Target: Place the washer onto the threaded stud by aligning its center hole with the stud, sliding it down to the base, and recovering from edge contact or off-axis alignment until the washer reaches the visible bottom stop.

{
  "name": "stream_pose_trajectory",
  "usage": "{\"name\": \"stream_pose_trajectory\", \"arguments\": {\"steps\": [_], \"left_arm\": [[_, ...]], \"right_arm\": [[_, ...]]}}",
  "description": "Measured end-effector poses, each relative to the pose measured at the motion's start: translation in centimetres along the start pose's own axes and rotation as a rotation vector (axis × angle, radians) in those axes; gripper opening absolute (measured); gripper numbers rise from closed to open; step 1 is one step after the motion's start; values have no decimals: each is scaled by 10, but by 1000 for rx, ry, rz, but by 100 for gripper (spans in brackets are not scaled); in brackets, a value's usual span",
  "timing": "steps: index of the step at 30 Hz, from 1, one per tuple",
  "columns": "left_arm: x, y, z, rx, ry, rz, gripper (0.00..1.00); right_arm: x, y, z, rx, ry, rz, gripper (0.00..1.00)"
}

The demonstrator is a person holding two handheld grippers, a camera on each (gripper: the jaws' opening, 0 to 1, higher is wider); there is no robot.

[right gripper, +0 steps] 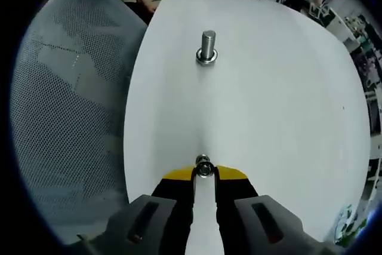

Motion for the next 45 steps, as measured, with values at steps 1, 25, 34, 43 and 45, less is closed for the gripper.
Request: {"name": "stream_pose_trajectory", "arguments": {"steps": [1,25,34,43,45], "left_arm": [[0,0,0,0,0,0,0],[-2,3,-12,16,73,14,0],[0,7,-21,89,129,51,0],[-9,0,-40,96,275,-26,3],[-9,0,-39,86,280,-30,4]], "right_arm": [[2,1,0,5,-5,-2,14],[-95,-9,63,567,143,-454,32],[-157,28,146,1011,414,-726,34],[-160,8,168,1183,618,-842,35],[-157,0,165,1165,637,-808,37]]}}
Point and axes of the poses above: the point that each gripper's makers call its tool centre point, and the gripper's own axes: x roughly forward along the fingers, z roughly to its left, y roughly out of its underside, the point moved 4 cm from there along -x, roughly backward along the fingers, and after that the axes turned 11 degrees about -x, right-handed, at the moved point
